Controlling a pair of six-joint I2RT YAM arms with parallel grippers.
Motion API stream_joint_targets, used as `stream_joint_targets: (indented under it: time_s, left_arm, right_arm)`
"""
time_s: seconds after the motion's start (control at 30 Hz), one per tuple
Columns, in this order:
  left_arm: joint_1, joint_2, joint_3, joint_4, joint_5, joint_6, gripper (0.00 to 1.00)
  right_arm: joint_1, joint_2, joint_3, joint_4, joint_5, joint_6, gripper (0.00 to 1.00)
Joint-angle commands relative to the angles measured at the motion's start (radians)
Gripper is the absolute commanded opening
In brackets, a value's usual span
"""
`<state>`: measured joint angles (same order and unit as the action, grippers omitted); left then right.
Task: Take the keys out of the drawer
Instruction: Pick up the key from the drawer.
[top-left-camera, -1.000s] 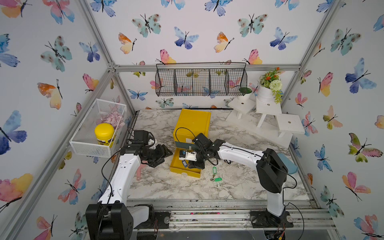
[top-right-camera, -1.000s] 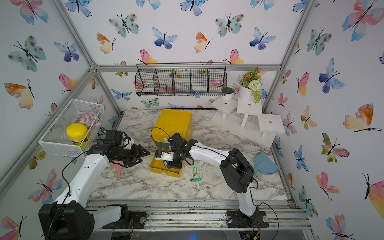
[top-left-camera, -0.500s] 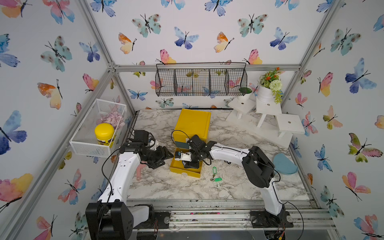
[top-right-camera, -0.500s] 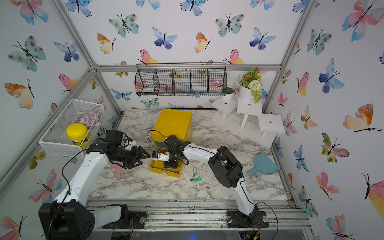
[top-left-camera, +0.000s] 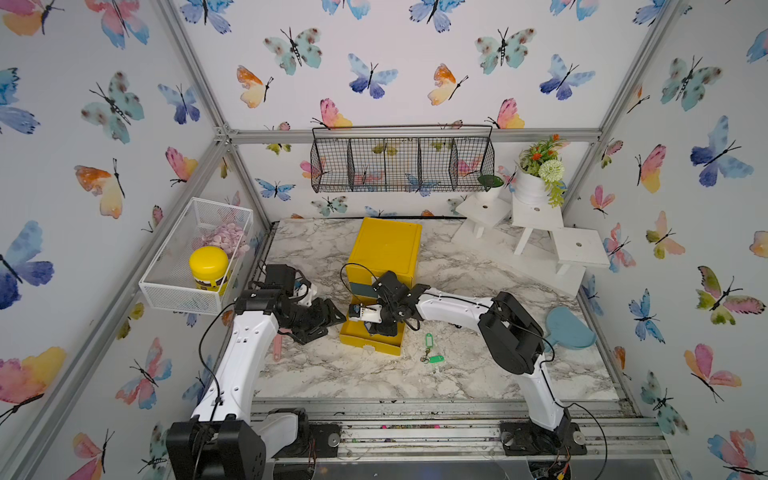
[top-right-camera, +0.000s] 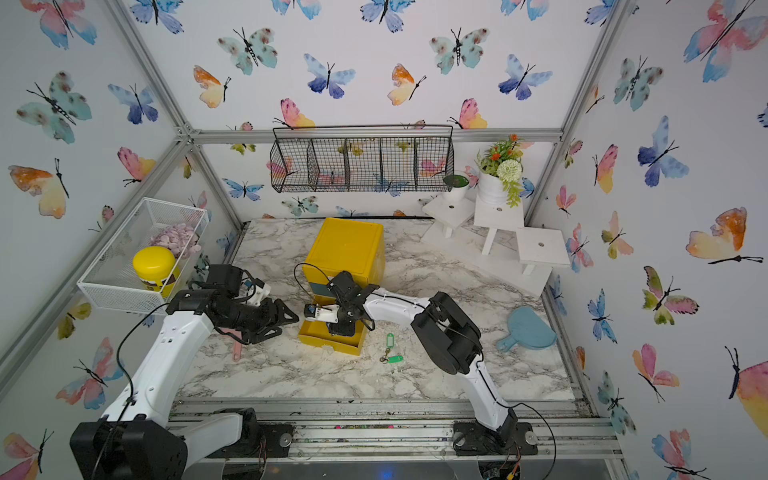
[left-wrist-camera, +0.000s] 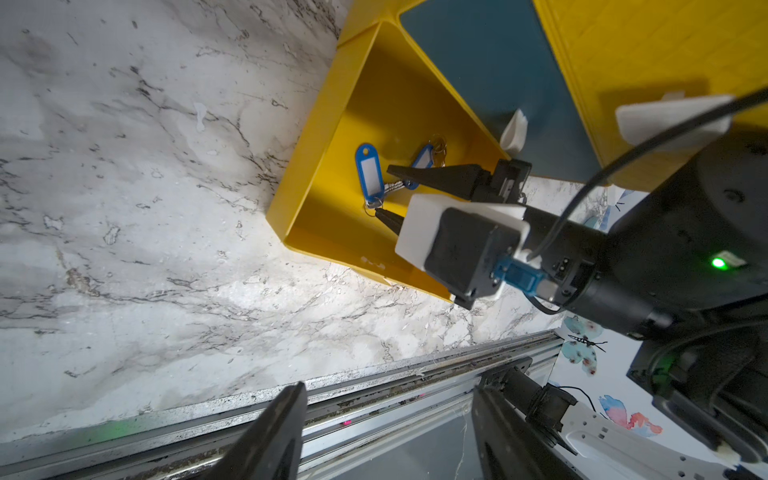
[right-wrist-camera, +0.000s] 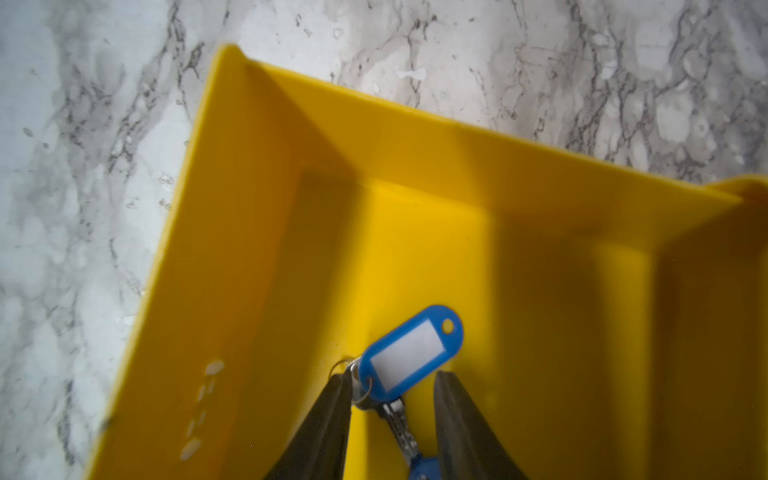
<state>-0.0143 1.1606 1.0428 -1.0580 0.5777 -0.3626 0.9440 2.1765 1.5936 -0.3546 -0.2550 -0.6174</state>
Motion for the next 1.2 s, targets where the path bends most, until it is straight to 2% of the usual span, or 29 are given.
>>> stream_joint_targets:
  time_s: [0.0, 0.3, 0.53, 0.67, 1.03, 1.17]
  left_arm:
    - [0.005, -0.024, -0.004, -0.019, -0.002, 0.024, 0.69]
    - [0.005, -0.038, -0.017, -0.018, -0.003, 0.022, 0.69]
    - [0.005, -0.040, 0.002, -0.022, -0.010, 0.022, 0.69]
    - [0.006, -0.035, 0.010, -0.021, -0.011, 0.022, 0.69]
    - [0.005, -0.029, 0.009, -0.013, -0.006, 0.025, 0.69]
    - [0.005, -0.027, 0.012, -0.012, -0.007, 0.031, 0.69]
  right_arm:
    - [-0.010, 0.055, -0.005, -0.017, 0.055, 0.022, 0.38]
    - [-0.010, 0.066, 0.037, -0.009, 0.102, 0.065, 0.35]
    - [-0.010, -0.071, -0.037, -0.040, -0.078, 0.022, 0.36]
    - [-0.010, -0.095, -0.078, -0.080, -0.104, 0.027, 0.34]
    - [-0.010, 0.015, -0.007, -0.090, -0.093, -0.028, 0.37]
    - [-0.010, 0.059, 0.014, -0.077, -0.047, -0.022, 0.37]
